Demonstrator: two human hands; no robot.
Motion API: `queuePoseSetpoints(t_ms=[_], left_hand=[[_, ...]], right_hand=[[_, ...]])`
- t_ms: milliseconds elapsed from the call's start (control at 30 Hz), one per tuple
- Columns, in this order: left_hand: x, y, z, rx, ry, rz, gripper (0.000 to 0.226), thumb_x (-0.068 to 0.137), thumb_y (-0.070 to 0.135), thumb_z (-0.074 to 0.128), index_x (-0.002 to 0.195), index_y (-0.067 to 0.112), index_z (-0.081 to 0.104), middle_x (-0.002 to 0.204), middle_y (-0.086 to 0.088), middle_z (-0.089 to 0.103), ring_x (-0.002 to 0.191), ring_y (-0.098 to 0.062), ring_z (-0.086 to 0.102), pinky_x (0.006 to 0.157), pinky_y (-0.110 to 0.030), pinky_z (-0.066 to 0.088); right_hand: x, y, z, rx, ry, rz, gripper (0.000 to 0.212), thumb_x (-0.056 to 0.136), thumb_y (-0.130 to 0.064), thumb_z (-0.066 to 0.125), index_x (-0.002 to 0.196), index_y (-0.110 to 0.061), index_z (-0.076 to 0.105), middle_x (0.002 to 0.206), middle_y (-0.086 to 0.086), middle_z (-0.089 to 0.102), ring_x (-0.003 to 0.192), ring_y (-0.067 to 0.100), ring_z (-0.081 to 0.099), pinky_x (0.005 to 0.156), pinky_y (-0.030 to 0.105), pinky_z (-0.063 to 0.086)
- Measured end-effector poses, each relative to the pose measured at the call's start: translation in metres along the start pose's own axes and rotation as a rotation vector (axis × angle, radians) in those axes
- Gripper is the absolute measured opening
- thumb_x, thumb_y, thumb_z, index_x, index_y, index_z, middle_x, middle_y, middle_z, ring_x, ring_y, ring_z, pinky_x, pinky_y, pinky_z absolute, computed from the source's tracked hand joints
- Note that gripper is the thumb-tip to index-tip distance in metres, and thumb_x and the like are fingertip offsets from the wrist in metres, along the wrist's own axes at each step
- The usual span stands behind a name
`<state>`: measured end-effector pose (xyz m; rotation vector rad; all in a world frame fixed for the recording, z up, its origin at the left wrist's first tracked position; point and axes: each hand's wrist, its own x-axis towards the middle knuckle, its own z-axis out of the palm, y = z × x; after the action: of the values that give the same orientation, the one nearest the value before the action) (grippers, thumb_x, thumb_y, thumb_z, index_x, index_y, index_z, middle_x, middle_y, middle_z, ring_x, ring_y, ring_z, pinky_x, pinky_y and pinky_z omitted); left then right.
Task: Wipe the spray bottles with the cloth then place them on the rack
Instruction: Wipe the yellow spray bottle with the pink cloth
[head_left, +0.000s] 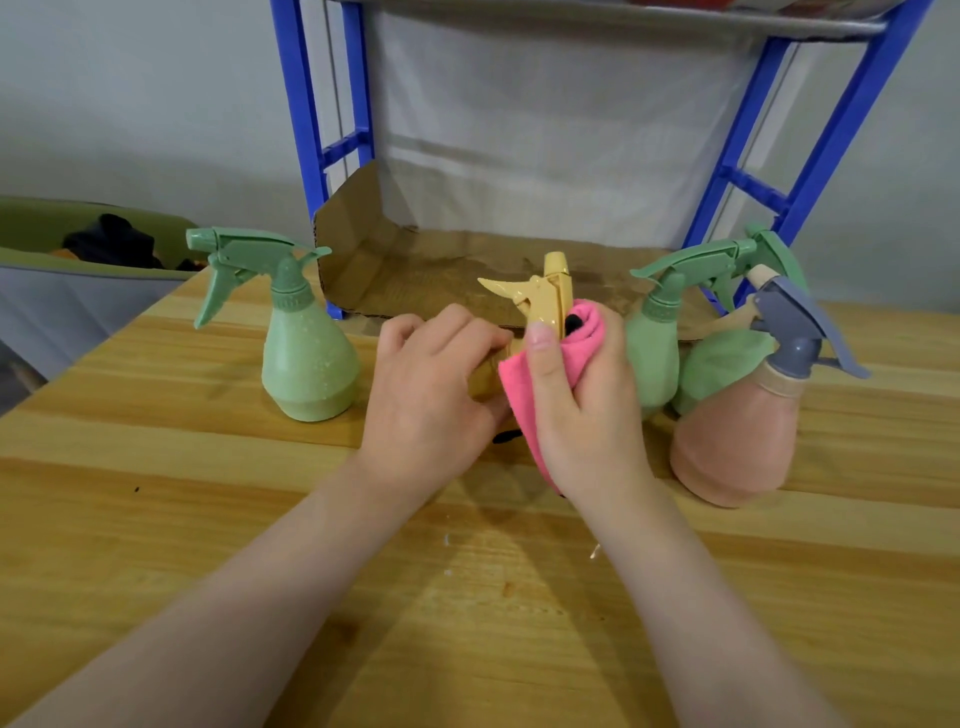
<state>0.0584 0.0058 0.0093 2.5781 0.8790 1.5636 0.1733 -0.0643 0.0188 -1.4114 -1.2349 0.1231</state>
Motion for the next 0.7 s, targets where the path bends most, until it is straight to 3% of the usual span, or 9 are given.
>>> queuePoseSetpoints(t_ms=[67, 200, 333, 467, 600, 700], left_hand=[[-0.001, 0.001, 0.001, 0.043, 0.035, 0.073, 0.014, 0.078, 0.023, 0.072, 0.088, 0.014, 0.069, 0.081, 0.005, 0.061, 0.076, -0.016, 0.057, 0.081, -0.036, 0.035], [-0.002, -0.001, 0.002, 0.084, 0.028, 0.153, 0.020, 0.084, 0.030, 0.069, 0.093, 0.013, 0.072, 0.082, 0.001, 0.064, 0.074, -0.019, 0.059, 0.081, -0.038, 0.036], [-0.004, 0.004, 0.003, 0.062, -0.031, 0.122, 0.026, 0.084, 0.034, 0.068, 0.097, 0.012, 0.071, 0.088, 0.002, 0.065, 0.082, -0.017, 0.060, 0.085, -0.035, 0.035], [-0.001, 0.010, -0.003, -0.141, -0.172, -0.002, 0.035, 0.084, 0.046, 0.063, 0.106, 0.019, 0.065, 0.101, 0.011, 0.063, 0.097, -0.006, 0.056, 0.097, -0.032, 0.035], [-0.001, 0.014, -0.003, -0.186, -0.286, 0.013, 0.042, 0.089, 0.046, 0.053, 0.117, 0.017, 0.064, 0.108, 0.008, 0.068, 0.104, -0.011, 0.059, 0.104, -0.033, 0.035], [-0.002, 0.015, -0.003, -0.192, -0.285, 0.023, 0.038, 0.090, 0.040, 0.054, 0.116, 0.016, 0.065, 0.104, 0.007, 0.070, 0.100, -0.012, 0.061, 0.102, -0.032, 0.036]], right_hand=[[0.000, -0.001, -0.001, -0.040, 0.014, -0.002, 0.041, 0.091, -0.059, 0.055, 0.114, -0.026, 0.044, 0.092, -0.012, 0.055, 0.079, -0.006, 0.053, 0.068, 0.005, 0.040], [-0.001, -0.002, -0.002, -0.136, 0.136, -0.105, 0.016, 0.097, -0.032, 0.060, 0.099, -0.023, 0.047, 0.078, -0.019, 0.050, 0.070, -0.007, 0.051, 0.062, 0.007, 0.036], [0.001, 0.001, -0.004, -0.239, 0.204, -0.104, 0.021, 0.098, -0.040, 0.054, 0.088, -0.023, 0.049, 0.071, -0.018, 0.049, 0.067, 0.000, 0.051, 0.057, 0.013, 0.035], [0.005, 0.002, -0.013, -0.266, 0.240, -0.170, 0.030, 0.098, -0.046, 0.047, 0.082, -0.021, 0.050, 0.065, -0.014, 0.048, 0.061, 0.009, 0.046, 0.054, 0.015, 0.034], [0.007, 0.002, -0.017, -0.245, 0.270, -0.149, 0.042, 0.099, -0.048, 0.044, 0.081, -0.013, 0.058, 0.063, -0.007, 0.052, 0.058, 0.012, 0.050, 0.054, 0.028, 0.041], [0.006, -0.002, -0.018, -0.167, 0.251, -0.138, 0.037, 0.096, -0.048, 0.051, 0.080, -0.015, 0.057, 0.064, -0.007, 0.054, 0.061, 0.012, 0.052, 0.055, 0.022, 0.039]])
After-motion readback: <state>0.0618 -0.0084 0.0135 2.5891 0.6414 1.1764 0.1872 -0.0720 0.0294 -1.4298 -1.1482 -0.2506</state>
